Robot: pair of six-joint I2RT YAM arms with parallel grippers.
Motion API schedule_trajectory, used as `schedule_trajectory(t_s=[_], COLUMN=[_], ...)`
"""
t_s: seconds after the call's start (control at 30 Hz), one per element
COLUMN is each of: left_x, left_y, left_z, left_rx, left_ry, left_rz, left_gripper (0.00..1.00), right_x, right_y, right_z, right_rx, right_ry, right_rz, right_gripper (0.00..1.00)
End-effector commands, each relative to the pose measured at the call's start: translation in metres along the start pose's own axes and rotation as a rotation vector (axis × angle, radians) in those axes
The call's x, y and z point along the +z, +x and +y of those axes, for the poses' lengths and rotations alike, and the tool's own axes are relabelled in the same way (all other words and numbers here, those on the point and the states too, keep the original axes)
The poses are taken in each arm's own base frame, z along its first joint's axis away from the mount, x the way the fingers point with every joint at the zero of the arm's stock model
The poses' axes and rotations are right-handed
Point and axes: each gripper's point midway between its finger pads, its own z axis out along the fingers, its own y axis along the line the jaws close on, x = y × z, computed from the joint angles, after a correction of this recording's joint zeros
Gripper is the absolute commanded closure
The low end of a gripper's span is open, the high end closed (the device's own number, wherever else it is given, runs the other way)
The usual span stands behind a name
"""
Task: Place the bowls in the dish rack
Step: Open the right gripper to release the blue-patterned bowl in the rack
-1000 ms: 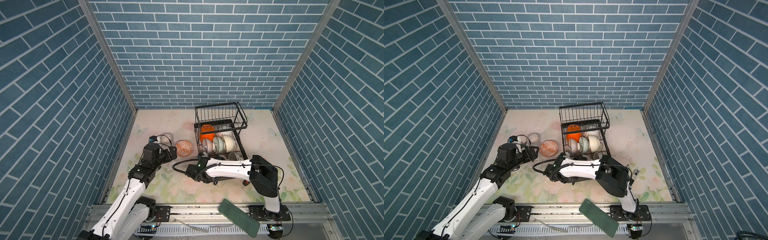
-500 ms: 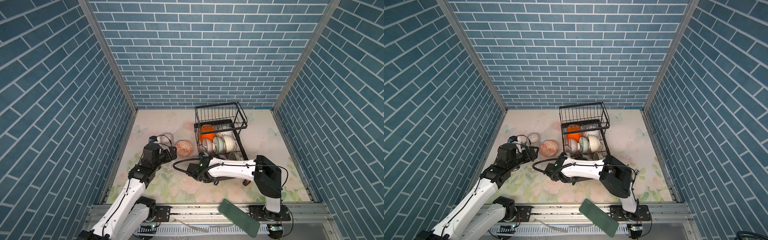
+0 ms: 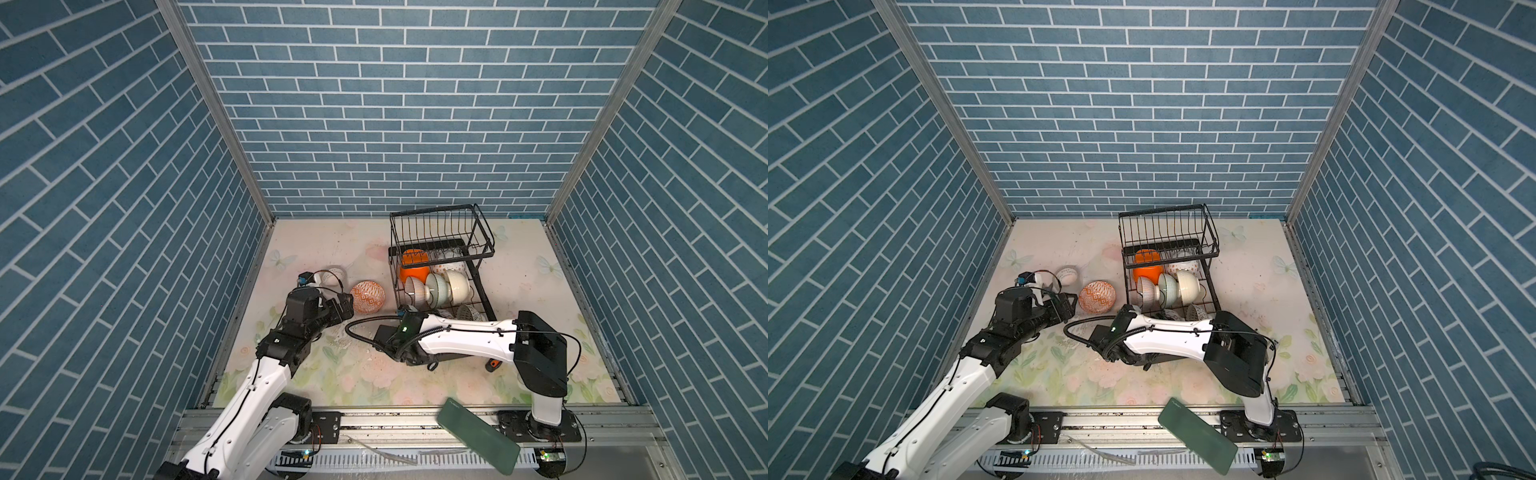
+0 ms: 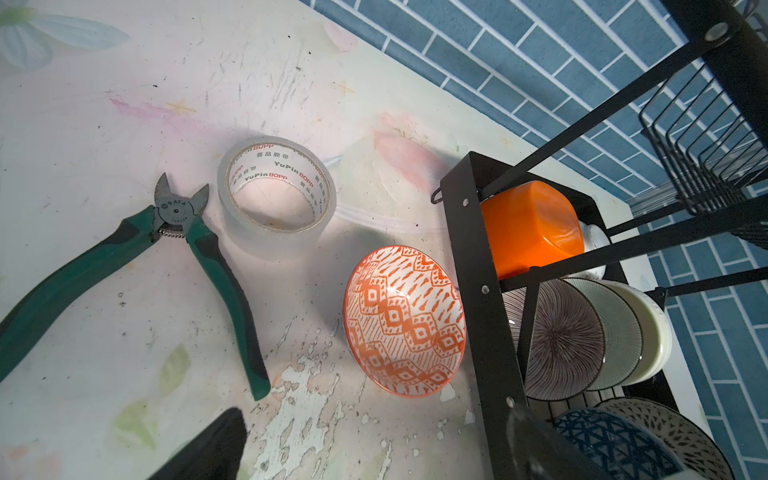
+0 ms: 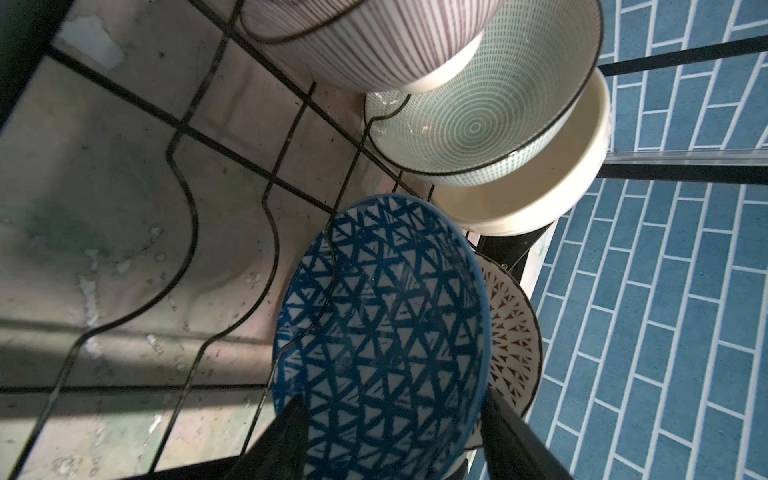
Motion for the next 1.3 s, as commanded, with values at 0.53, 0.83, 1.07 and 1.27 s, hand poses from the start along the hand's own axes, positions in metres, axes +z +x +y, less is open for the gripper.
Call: schedule_trajectory(t_s=[0.53, 0.83, 1.07, 1.27], left_x=[0.001, 0.001, 0.001, 0.003], left_y=[0.005, 0.006, 0.005, 0.006], left_z=[0.007, 0.009, 0.008, 0.009], left_rx=[0.0, -0.002, -0.002, -0.003], left_ry=[-0.015, -0.021, -0.022, -0.029], left_rz=[0.006, 0.006, 0.006, 0.017], left_gripper=[0.0, 0.0, 0.0, 0.0], right_x=[-0.013, -0.015, -0.027, -0.047], right_y=[-0.01, -0.013, -0.02, -0.029], right_z=[-0.025, -0.027, -0.035, -0.05], right_rx=[0.15, 0.173, 0.228, 0.334], right_ry=[0.023, -0.003, -0.057, -0.177], right_rz=[-0.055, -0.071, -0.114, -0.197], right_gripper=[0.3, 0.3, 0.3, 0.31])
